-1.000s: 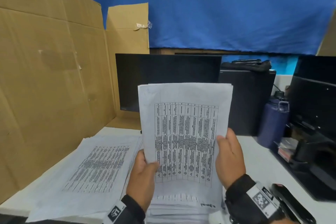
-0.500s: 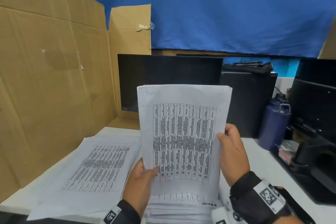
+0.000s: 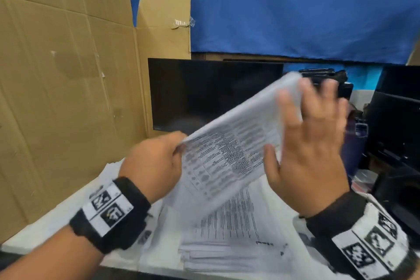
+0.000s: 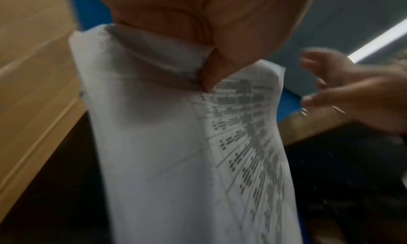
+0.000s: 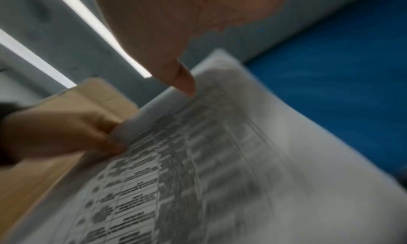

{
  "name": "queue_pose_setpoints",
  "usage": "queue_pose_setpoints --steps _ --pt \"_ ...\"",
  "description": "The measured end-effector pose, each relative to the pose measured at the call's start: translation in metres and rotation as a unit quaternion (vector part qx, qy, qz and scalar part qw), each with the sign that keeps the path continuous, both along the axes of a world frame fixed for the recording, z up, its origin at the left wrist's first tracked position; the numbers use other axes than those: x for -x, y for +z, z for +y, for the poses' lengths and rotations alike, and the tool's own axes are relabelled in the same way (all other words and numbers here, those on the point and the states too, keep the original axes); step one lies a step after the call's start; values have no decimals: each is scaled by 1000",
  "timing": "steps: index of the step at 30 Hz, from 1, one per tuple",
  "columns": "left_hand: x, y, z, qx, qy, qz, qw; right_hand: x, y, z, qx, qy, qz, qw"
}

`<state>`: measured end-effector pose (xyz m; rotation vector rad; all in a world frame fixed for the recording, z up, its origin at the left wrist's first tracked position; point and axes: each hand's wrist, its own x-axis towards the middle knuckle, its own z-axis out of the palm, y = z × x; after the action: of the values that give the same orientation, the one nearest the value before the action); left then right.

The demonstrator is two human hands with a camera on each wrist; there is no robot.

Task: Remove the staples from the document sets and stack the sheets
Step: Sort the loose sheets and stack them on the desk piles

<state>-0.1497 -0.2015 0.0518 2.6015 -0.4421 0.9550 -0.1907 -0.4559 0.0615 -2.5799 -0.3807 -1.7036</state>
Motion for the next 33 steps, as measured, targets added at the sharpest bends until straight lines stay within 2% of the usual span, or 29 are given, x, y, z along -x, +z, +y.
queue_pose_setpoints --steps 2,3,5,6,8,9,11,12,13,14,15,16,17,18,19,21,22,23,27,33 --pt "8 28 -11 -147 -7 -71 987 0 9 14 115 -31 36 992" --pt "11 38 -17 -209 -21 -112 971 -2 13 20 128 -38 75 988" --pt "13 55 -24 -277 -38 -193 940 -5 24 26 79 -32 150 985" --pt "11 62 -25 -270 -38 -227 935 -9 28 26 35 -31 189 981" --pt "5 68 -26 -198 -2 -276 940 -17 29 17 -48 -21 215 975" --pt "2 68 -26 -157 25 -267 950 -20 29 10 -105 0 212 971" --pt "-9 65 -23 -25 42 -174 984 -29 25 -5 -241 64 213 945" --pt "-15 60 -21 74 28 -108 991 -33 20 -10 -305 97 219 922" --pt "-21 52 -19 187 -4 -33 982 -38 13 -13 -366 128 223 894" --pt "-27 42 -18 309 -56 53 948 -43 4 -15 -423 163 224 863" --pt "-29 30 -19 433 -122 147 881 -45 -5 -13 -476 199 225 827" --pt "-29 17 -23 533 -174 223 797 -47 -16 -11 -515 226 229 794" --pt "-30 3 -26 594 -196 262 735 -48 -27 -7 -534 237 232 778" --pt "-30 -11 -30 608 -200 274 718 -48 -39 -5 -539 236 235 773" --pt "-29 -24 -33 591 -190 268 737 -49 -52 -3 -549 231 237 768" --pt "-26 -45 -37 525 -144 236 805 -47 -79 1 -581 237 243 740" --pt "-24 -55 -39 506 -123 231 822 -45 -93 3 -595 236 248 727" --pt "-23 -65 -40 507 -109 236 822 -43 -106 4 -605 232 250 720" --pt "-18 -90 -40 561 -98 268 777 -36 -133 7 -606 238 270 709" --pt "-12 -99 -44 571 -96 270 769 -40 -140 8 -619 225 288 695"
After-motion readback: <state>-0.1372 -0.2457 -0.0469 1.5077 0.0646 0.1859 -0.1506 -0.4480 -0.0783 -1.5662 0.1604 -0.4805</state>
